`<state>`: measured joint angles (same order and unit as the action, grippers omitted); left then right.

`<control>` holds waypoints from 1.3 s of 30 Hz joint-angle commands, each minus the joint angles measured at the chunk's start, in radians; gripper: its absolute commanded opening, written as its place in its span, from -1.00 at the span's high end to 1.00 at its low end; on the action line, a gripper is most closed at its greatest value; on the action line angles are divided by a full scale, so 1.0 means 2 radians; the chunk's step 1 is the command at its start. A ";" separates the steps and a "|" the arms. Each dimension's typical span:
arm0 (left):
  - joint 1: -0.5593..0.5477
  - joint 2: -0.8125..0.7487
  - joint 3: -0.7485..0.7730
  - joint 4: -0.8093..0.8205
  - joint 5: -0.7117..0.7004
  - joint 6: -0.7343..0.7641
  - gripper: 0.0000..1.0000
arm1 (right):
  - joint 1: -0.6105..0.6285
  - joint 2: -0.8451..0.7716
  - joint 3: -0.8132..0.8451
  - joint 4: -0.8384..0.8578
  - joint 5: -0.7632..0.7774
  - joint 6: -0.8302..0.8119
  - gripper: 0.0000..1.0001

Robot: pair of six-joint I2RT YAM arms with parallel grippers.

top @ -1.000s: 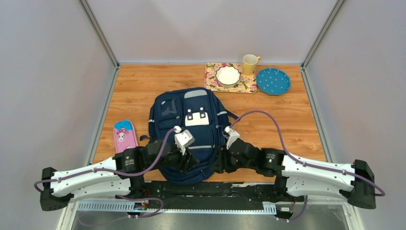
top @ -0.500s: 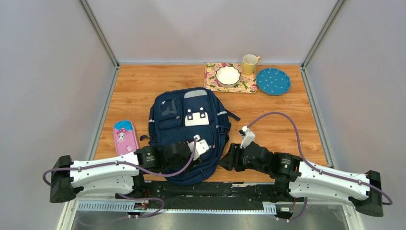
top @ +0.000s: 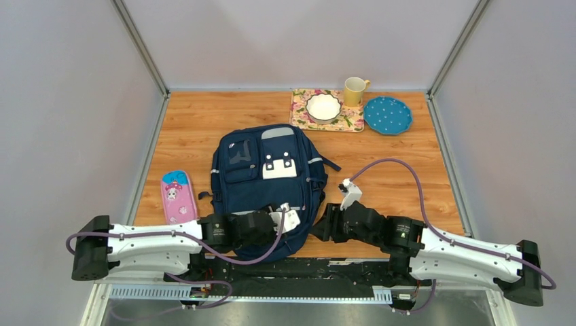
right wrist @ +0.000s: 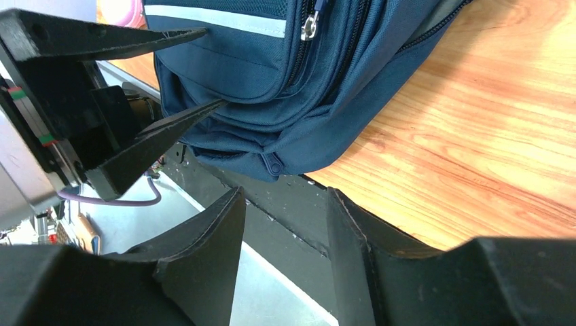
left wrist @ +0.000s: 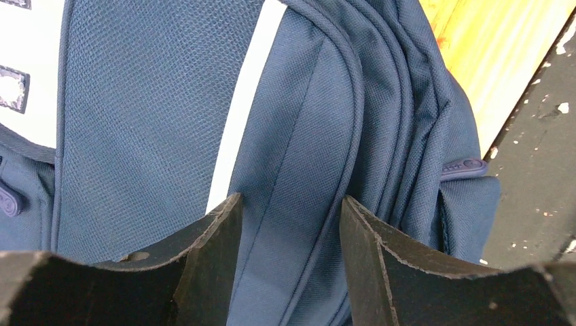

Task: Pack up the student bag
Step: Zip the student bag at the center of the board.

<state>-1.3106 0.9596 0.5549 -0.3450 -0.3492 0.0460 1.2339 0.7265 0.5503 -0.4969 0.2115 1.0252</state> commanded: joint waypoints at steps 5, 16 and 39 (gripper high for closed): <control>-0.069 0.020 -0.035 0.097 -0.150 0.060 -0.18 | 0.001 0.010 0.003 0.013 0.012 0.005 -0.01; -0.100 0.056 -0.053 0.187 -0.244 0.082 0.47 | 0.000 0.015 -0.002 0.017 0.012 0.005 -0.01; -0.099 -0.053 0.053 0.066 -0.224 0.057 1.00 | 0.000 0.020 -0.003 0.090 -0.017 -0.036 -0.01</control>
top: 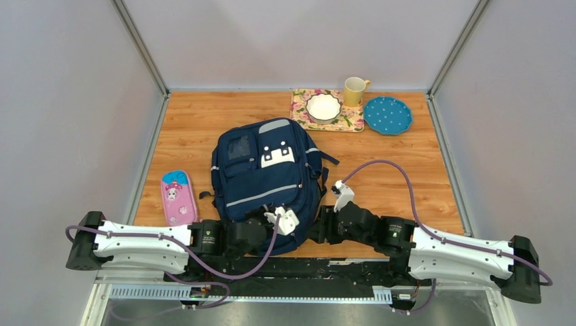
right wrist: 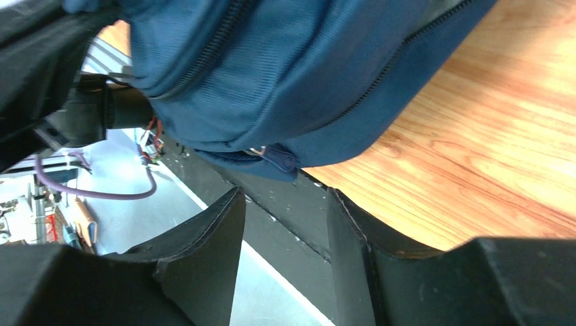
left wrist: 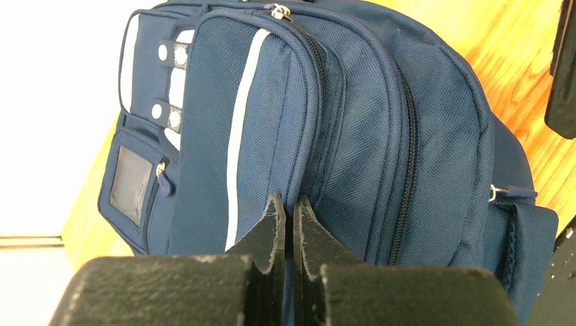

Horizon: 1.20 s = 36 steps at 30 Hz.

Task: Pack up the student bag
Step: Zip the student bag at the center of the board.

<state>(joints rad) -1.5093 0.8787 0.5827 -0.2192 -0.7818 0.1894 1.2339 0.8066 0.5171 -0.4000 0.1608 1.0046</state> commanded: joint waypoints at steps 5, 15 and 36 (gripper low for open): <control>0.000 -0.033 0.059 -0.002 -0.011 -0.018 1.00 | 0.000 -0.018 0.014 0.051 -0.008 -0.048 -0.01; 0.000 -0.073 0.122 -0.069 0.006 -0.019 1.00 | 0.000 -0.070 0.000 0.030 0.035 -0.054 -0.01; 0.000 -0.081 0.087 -0.058 -0.029 -0.049 1.00 | 0.025 0.047 -0.009 0.166 -0.143 -0.097 0.02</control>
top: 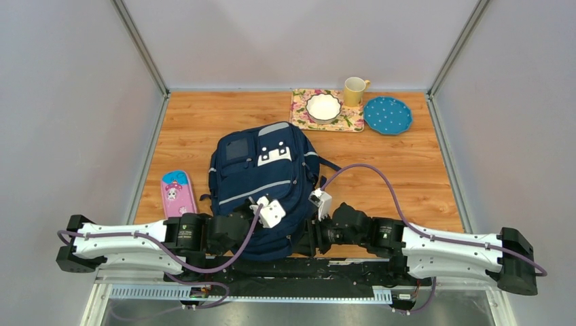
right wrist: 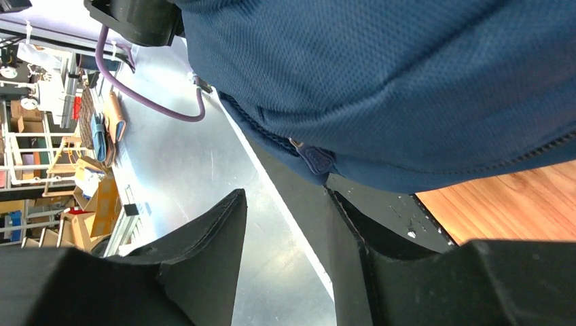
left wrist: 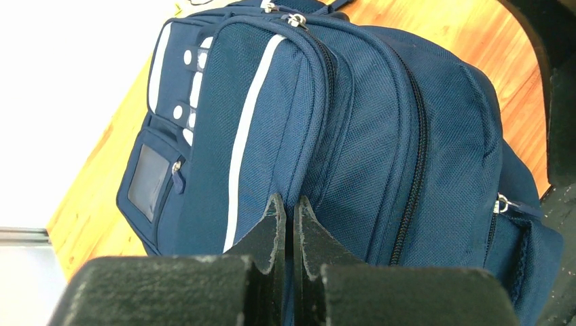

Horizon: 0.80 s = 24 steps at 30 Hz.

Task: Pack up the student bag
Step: Zip the student bag at the center of the board.

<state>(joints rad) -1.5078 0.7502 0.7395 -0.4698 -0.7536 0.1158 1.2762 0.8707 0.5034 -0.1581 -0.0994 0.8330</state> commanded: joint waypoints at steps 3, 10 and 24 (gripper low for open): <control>-0.001 -0.010 0.006 0.065 -0.038 -0.020 1.00 | 0.011 0.037 0.010 0.046 0.013 -0.021 0.01; -0.001 0.007 0.011 0.055 -0.029 -0.033 1.00 | 0.024 0.068 0.017 0.027 0.126 -0.025 0.01; 0.005 0.015 0.021 0.050 -0.053 -0.055 1.00 | 0.081 0.088 -0.004 0.084 0.235 -0.027 0.44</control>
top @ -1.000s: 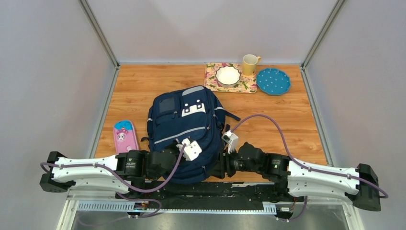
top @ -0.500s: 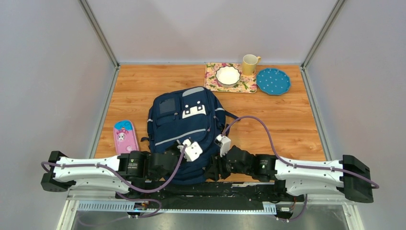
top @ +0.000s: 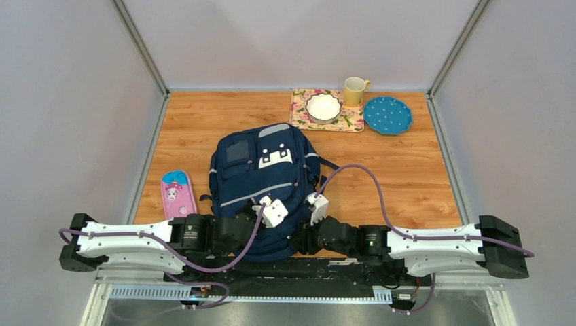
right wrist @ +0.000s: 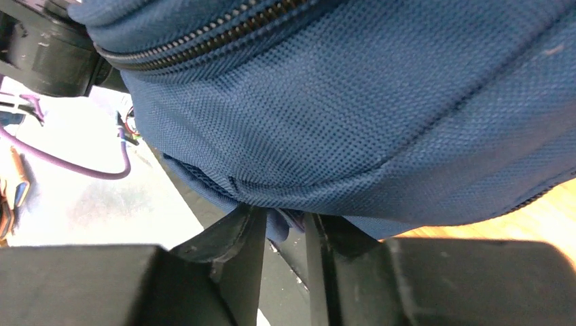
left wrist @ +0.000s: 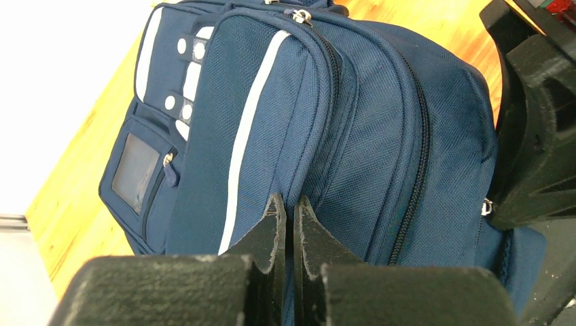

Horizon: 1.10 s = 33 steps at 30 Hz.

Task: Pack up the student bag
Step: Zip the student bag at the center of the board.

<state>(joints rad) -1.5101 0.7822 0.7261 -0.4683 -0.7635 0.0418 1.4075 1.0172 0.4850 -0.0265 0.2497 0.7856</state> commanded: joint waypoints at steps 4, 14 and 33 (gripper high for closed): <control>0.009 -0.004 0.027 0.046 -0.042 -0.019 1.00 | 0.028 0.025 0.011 0.016 0.095 -0.006 0.53; 0.013 -0.015 0.016 -0.038 -0.024 -0.037 1.00 | 0.039 -0.045 0.020 -0.128 0.201 -0.017 1.00; 0.016 0.015 0.004 -0.112 0.080 -0.041 1.00 | -0.042 -0.134 -0.025 -0.131 0.115 -0.074 1.00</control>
<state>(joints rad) -1.4849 0.8238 0.7261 -0.5934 -0.6186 -0.0292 1.3964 0.7879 0.4488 -0.3531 0.5415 0.7284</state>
